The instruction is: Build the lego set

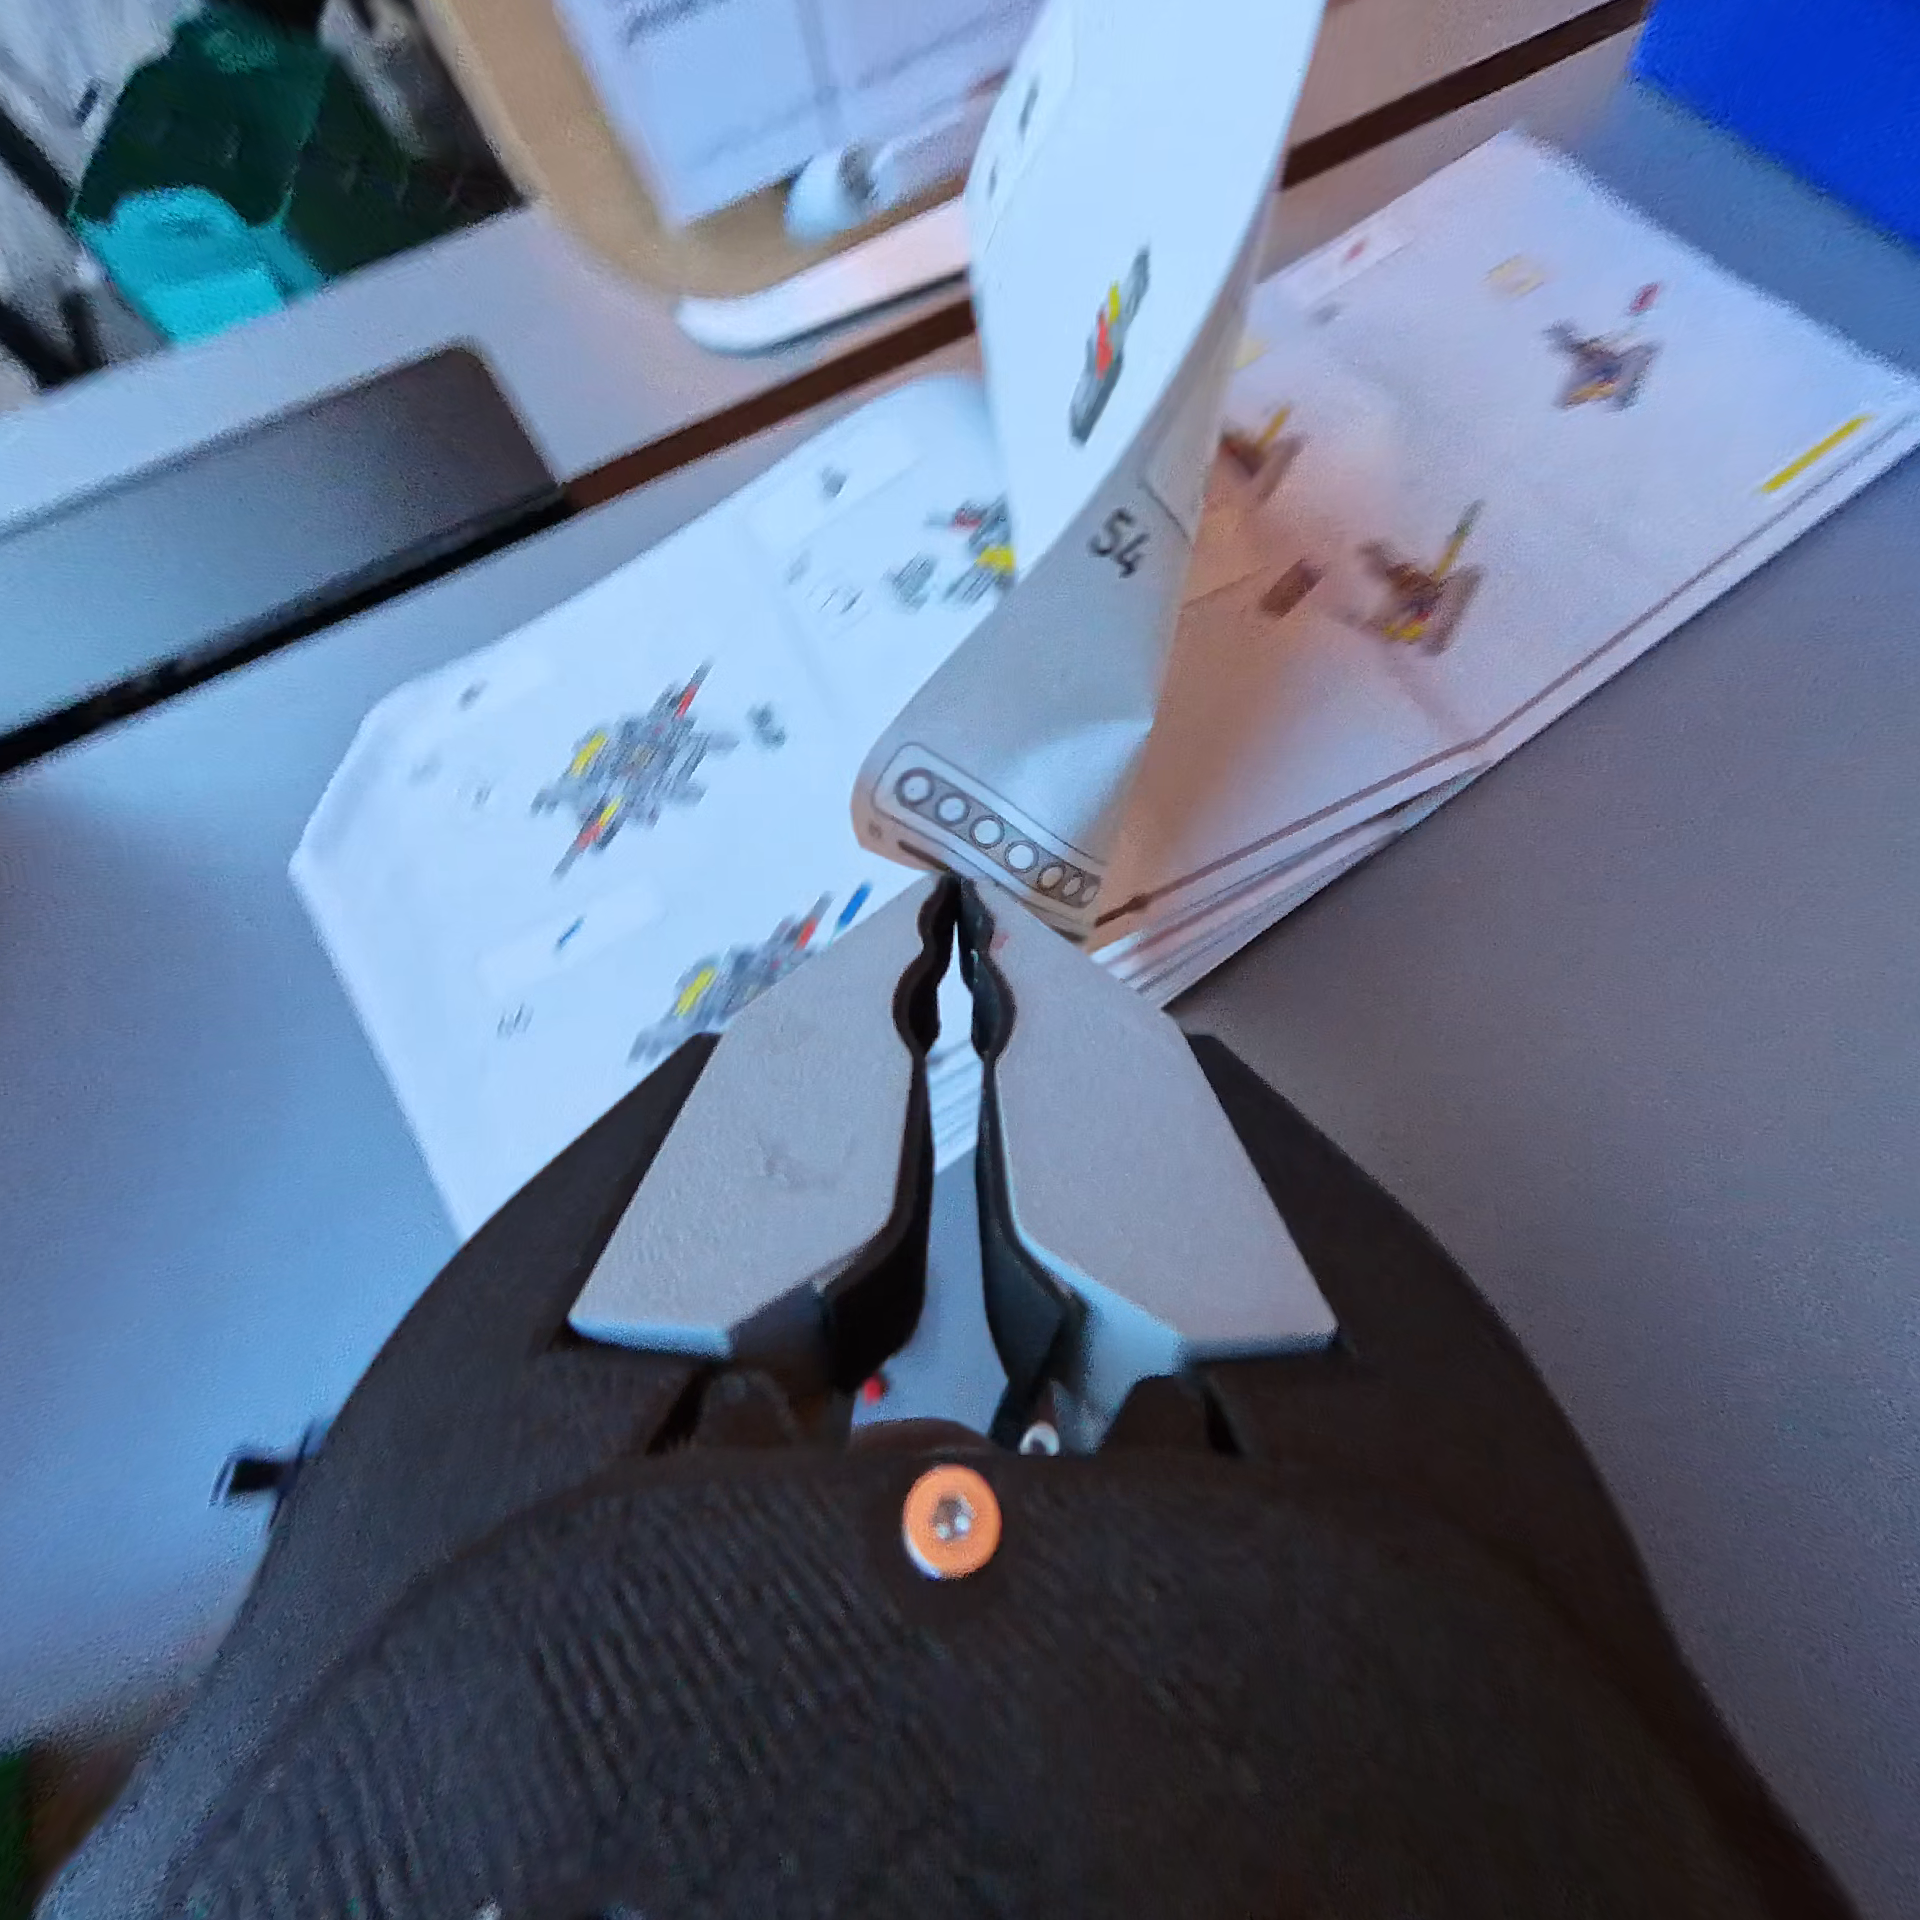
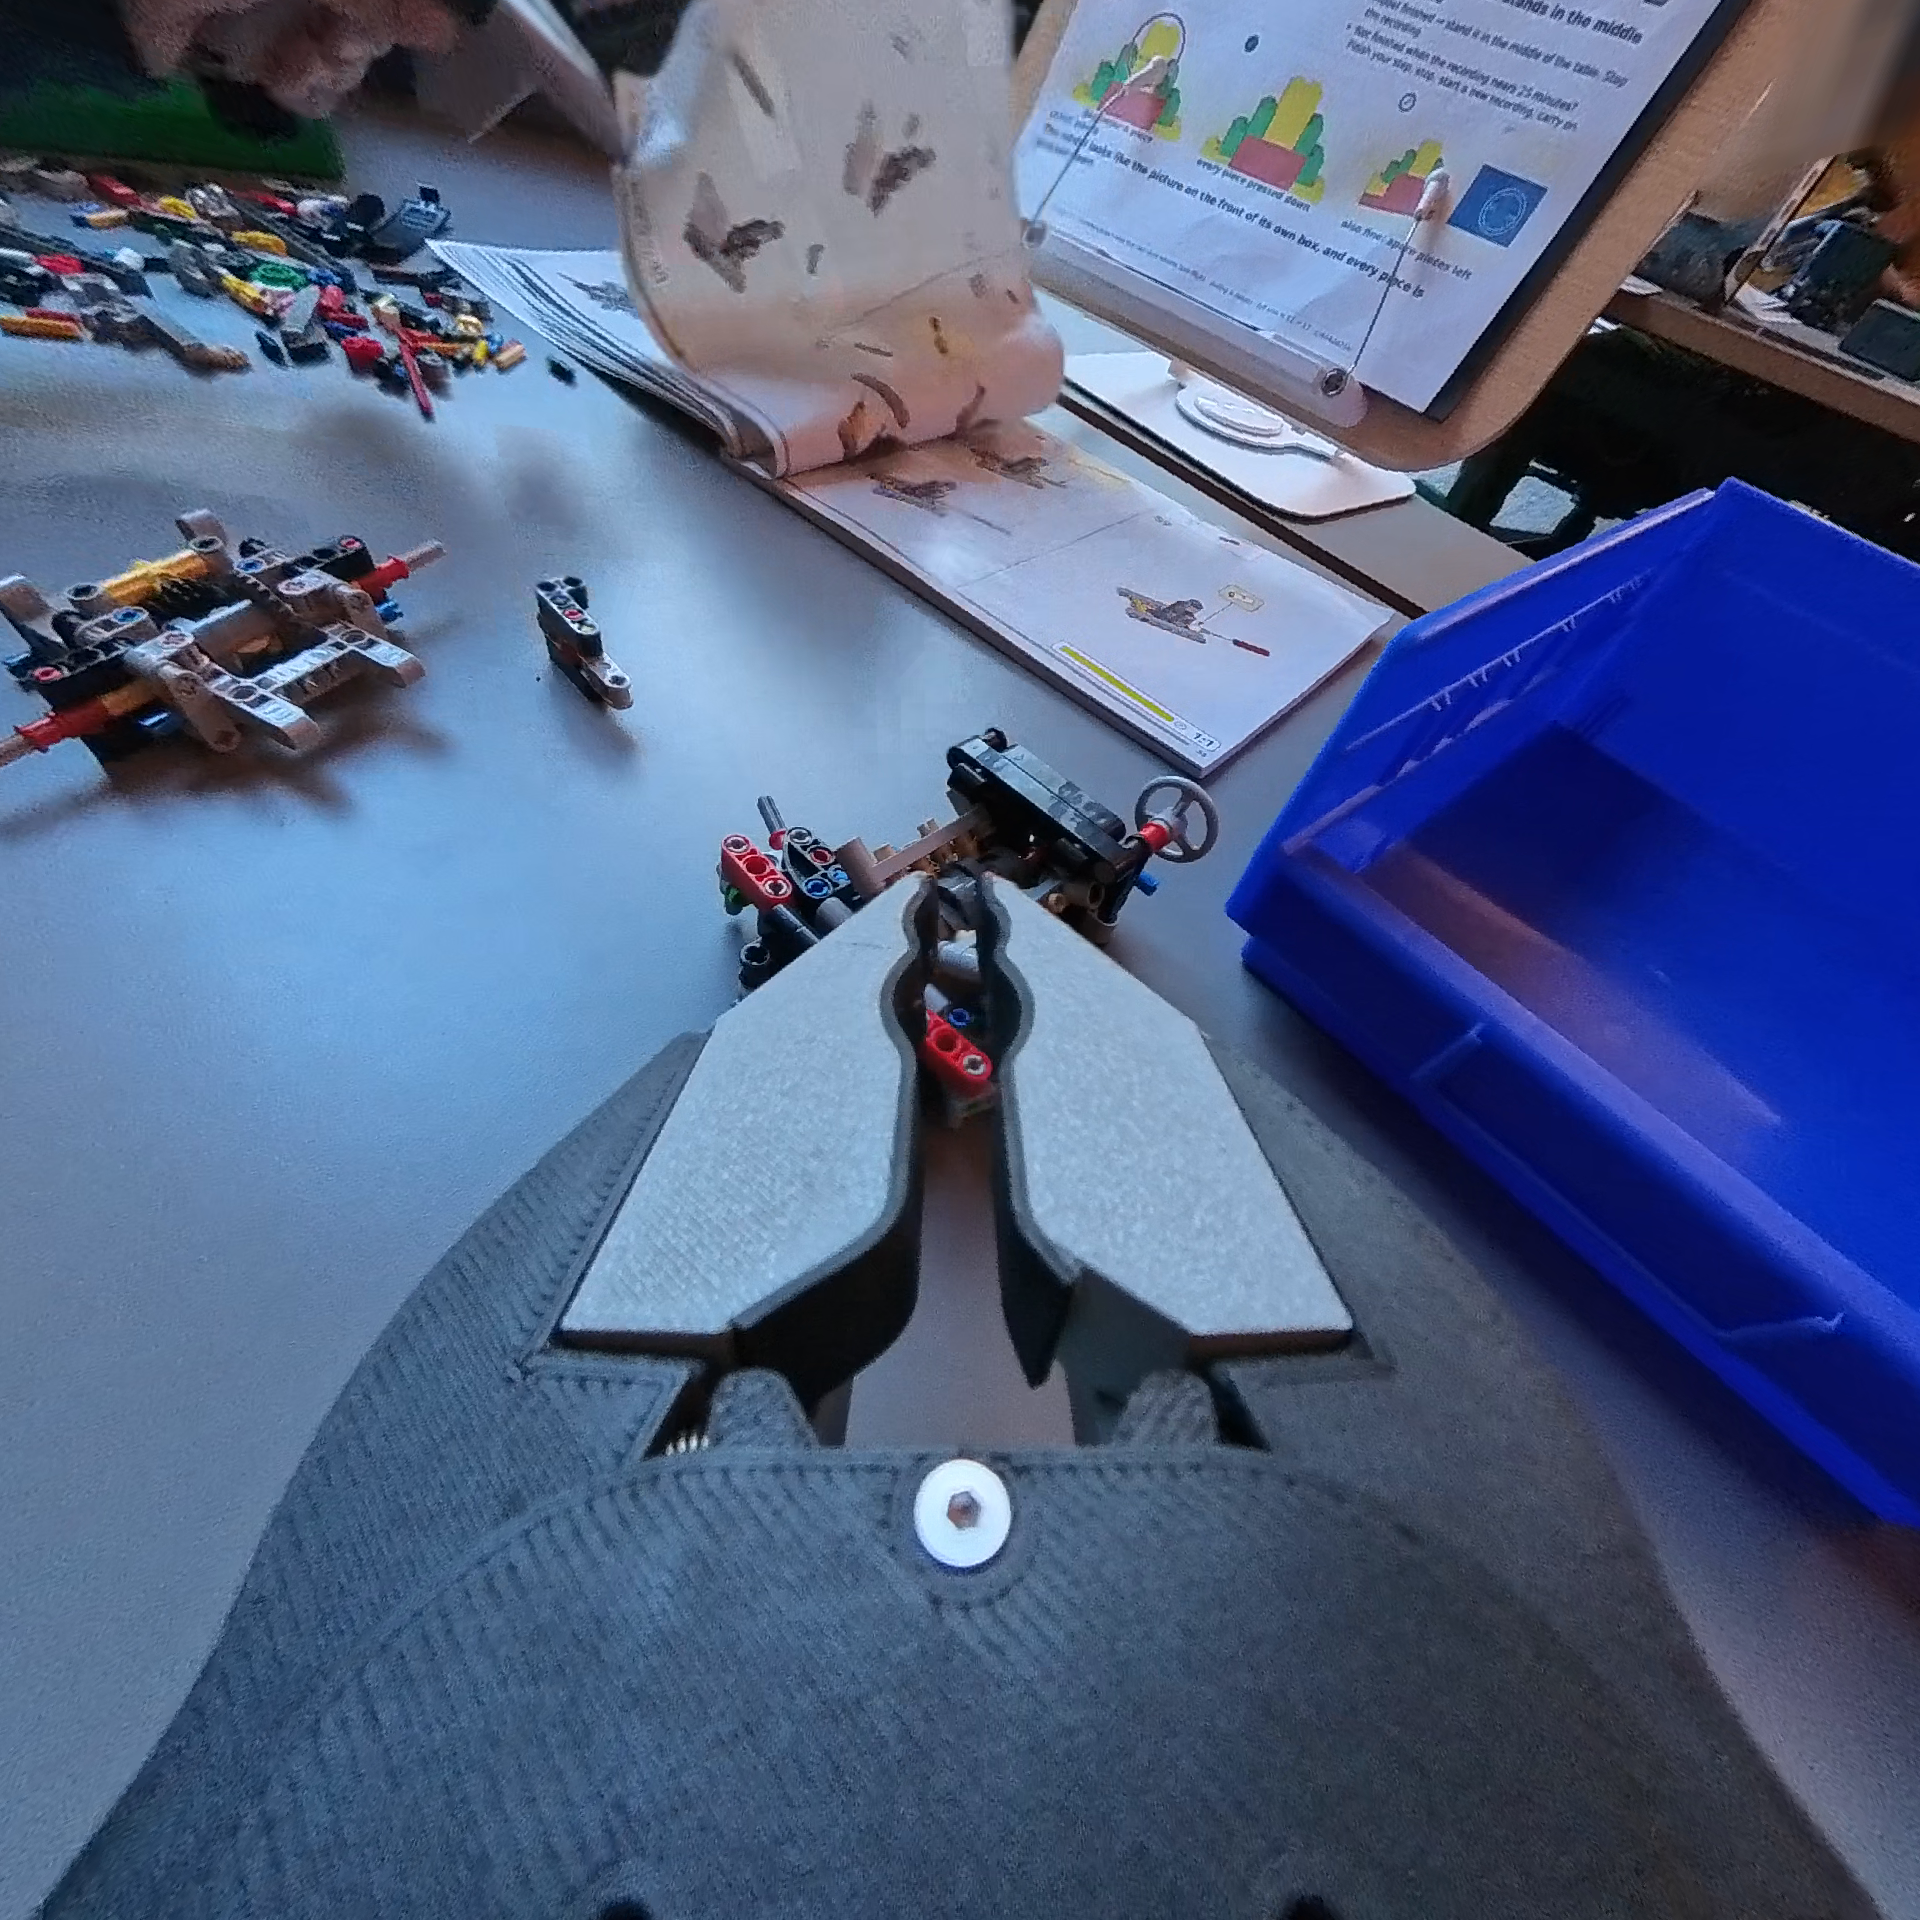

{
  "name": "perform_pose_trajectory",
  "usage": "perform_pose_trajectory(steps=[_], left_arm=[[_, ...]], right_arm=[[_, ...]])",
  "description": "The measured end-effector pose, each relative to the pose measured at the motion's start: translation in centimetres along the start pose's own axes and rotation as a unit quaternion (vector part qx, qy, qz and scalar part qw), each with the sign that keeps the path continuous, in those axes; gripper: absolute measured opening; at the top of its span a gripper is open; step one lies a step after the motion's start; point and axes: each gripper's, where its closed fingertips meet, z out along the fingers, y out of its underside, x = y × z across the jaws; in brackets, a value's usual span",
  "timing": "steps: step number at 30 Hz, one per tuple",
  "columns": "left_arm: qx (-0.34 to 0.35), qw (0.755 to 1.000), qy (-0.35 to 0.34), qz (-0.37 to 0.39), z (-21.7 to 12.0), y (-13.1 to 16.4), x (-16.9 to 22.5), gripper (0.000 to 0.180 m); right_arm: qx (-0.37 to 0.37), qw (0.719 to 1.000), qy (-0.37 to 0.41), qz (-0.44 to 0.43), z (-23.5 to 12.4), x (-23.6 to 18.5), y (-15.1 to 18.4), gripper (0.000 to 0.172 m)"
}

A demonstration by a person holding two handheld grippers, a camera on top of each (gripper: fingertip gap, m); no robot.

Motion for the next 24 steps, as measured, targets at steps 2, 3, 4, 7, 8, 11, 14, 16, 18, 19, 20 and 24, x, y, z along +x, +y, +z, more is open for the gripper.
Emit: perform_pose_trajectory(steps=[2,3,4,7,8,11,14,16,18,19,20,24], left_arm=[[-0.017,0.999,-0.030,-0.034,-0.5,2.5,-2.3,0.000],[-0.024,0.997,-0.039,-0.057,-0.7,3.6,-3.3,0.000],[-0.033,0.995,-0.042,-0.080,-1.0,4.7,-4.1,0.000],[-0.058,0.990,-0.062,-0.116,-2.0,7.3,-6.3,0.000],[-0.061,0.989,-0.072,-0.116,-2.5,7.8,-6.9,0.000],[-0.061,0.987,-0.094,-0.117,-4.2,8.7,-8.2,0.000],[-0.057,0.988,-0.090,-0.114,-5.7,9.0,-8.0,0.000],[-0.049,0.991,-0.072,-0.100,-6.6,8.5,-6.6,0.000],[-0.028,0.996,-0.044,-0.074,-7.7,7.2,-4.0,0.006],[-0.014,0.998,-0.016,-0.057,-8.2,6.4,-2.0,0.006],[-0.002,0.999,0.017,-0.041,-8.5,5.9,0.4,0.006],[0.011,0.994,0.107,0.034,-7.8,6.0,9.4,0.006]], right_arm=[[-0.001,1.000,0.005,-0.002,0.0,0.1,0.0,0.003],[-0.002,1.000,0.007,-0.003,0.0,0.2,0.1,0.003],[-0.002,1.000,0.010,-0.003,0.0,0.2,0.1,0.003],[-0.003,1.000,0.020,-0.005,0.0,0.5,0.1,0.003],[-0.003,1.000,0.023,-0.005,-0.1,0.6,0.1,0.004],[-0.004,0.999,0.031,-0.007,-0.1,0.8,0.2,0.004],[-0.006,0.999,0.042,-0.012,-0.1,1.1,0.2,0.005],[-0.002,0.998,0.053,-0.018,-0.3,1.3,0.1,0.005],[0.007,0.997,0.073,-0.022,-0.8,1.9,-0.3,0.005],[0.013,0.996,0.084,-0.018,-1.1,2.3,-0.5,0.005],[0.022,0.995,0.094,-0.010,-1.4,2.7,-1.0,0.004],[0.071,0.992,0.093,0.051,-1.6,2.6,-5.9,0.000]])
